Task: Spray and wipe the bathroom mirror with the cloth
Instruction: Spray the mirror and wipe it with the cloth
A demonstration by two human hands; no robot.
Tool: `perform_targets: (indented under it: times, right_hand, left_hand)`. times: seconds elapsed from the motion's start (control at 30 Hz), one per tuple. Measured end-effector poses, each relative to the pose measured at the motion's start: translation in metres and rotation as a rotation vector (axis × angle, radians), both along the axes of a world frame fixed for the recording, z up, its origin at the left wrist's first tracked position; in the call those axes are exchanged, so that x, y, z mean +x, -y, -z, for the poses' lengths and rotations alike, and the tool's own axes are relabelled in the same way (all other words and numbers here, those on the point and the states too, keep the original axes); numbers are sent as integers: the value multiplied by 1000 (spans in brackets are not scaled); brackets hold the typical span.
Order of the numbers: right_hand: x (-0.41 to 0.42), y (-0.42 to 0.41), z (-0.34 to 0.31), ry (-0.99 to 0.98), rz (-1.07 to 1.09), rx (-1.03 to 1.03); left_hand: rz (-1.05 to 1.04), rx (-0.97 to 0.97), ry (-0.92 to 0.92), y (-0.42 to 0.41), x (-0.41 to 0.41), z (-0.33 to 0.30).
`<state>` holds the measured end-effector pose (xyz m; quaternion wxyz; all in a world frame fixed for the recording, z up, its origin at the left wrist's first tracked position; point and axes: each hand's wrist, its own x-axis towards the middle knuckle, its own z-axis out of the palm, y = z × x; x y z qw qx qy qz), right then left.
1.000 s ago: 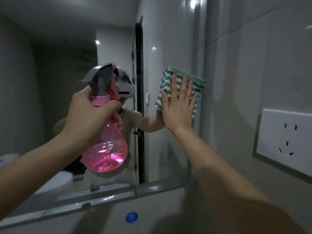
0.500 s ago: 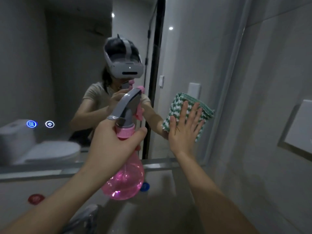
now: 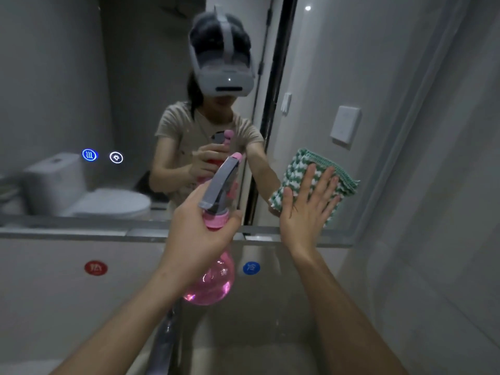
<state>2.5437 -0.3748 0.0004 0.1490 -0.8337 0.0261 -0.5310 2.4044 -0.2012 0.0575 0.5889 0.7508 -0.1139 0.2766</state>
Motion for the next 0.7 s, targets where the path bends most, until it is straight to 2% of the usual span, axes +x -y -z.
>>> perform_targets:
  times: [0.23,0.33,0.47,0.7]
  right_hand:
    - [3,-6,19,30,15,-10]
    - [4,-7,20,44,-6,6]
    - [8,-21,19,33,-36,9]
    - [1,-119,32,98,-170,-361]
  left_hand:
    - [47,-226,-193,3,-3,15]
    - [15,-225,-278,0,-2,23]
    - [10,-213,-285,-14,-1,28]
    - [-109,-186,-186,-53,-5,40]
